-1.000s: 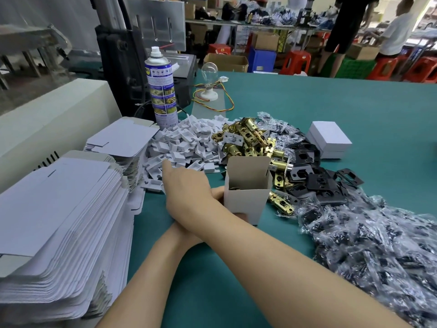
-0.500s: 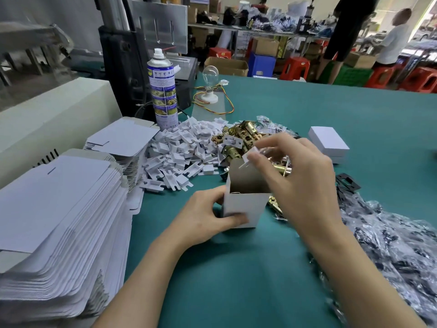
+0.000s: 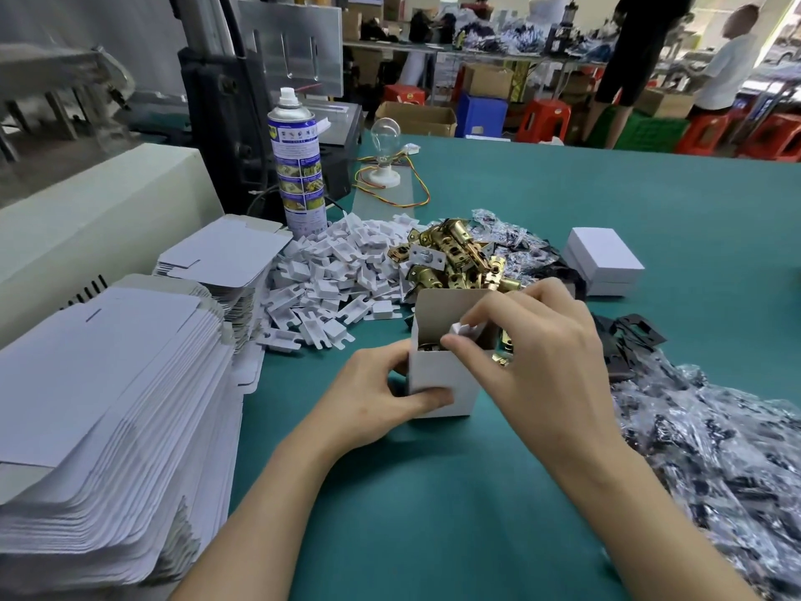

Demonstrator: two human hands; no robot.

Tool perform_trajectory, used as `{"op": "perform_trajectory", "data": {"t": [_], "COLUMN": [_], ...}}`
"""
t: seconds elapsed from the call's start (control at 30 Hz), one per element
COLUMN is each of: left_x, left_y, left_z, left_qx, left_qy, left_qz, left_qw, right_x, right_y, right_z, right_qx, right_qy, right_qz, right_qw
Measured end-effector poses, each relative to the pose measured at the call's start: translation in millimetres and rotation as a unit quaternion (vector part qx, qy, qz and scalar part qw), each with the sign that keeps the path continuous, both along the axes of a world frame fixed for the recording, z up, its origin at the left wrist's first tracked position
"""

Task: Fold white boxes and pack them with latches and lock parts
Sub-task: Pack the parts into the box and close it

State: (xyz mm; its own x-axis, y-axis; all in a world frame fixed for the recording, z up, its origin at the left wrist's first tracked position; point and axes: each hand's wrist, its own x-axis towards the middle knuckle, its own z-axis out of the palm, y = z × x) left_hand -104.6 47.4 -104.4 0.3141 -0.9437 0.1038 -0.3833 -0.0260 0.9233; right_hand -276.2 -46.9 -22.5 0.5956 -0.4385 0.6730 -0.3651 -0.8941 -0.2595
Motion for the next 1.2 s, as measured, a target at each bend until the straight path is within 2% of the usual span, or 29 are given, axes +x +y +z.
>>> {"op": "perform_trajectory", "data": {"t": [0.33, 0.5, 0.6, 0.67, 0.77, 0.87, 0.93, 1.03, 1.2], "left_x": [1.6, 2.7, 2.6, 2.2, 1.5, 1.6, 1.6, 1.6, 1.1], "left_y": [-2.1, -2.7, -2.0, -2.0, -2.5, -2.6, -2.3, -2.1, -1.6], "left_z": [-5.7, -7.7, -6.6, -5.7, -5.6, -5.7, -5.4, -5.8, -4.7], "left_qx": [0.0, -0.004, -0.003, -0.006, -0.006, -0.005, -0.006, -0.006, -0.002], "left_qy": [0.001, 0.008, 0.003, 0.004, 0.012, 0.015, 0.014, 0.011, 0.011], "left_qz": [0.01, 0.002, 0.001, 0.001, 0.002, 0.002, 0.002, 0.002, 0.002], "left_qw": [1.0, 1.0, 1.0, 1.0, 1.0, 1.0, 1.0, 1.0, 1.0], "right_x": [4.8, -4.7, -16.1, -22.4, -29.7, -33.4, -33.4, -33.2, -31.2], "right_y": [1.3, -15.9, -46.2, -66.3, -94.9, -116.8, -123.6, -126.4, -126.1], "right_z": [-0.5, 6.6, 15.0, 18.0, 17.5, 14.7, 13.0, 11.4, 13.9], "right_qx": [-0.014, 0.04, 0.098, 0.143, 0.168, 0.196, 0.219, 0.244, 0.225], "right_qy": [0.074, -0.068, -0.069, -0.018, 0.137, 0.327, 0.409, 0.434, 0.393], "right_qz": [0.003, 0.013, -0.04, -0.083, -0.169, -0.215, -0.221, -0.217, -0.216], "right_qw": [0.997, 0.997, 0.992, 0.986, 0.961, 0.899, 0.858, 0.839, 0.865]}}
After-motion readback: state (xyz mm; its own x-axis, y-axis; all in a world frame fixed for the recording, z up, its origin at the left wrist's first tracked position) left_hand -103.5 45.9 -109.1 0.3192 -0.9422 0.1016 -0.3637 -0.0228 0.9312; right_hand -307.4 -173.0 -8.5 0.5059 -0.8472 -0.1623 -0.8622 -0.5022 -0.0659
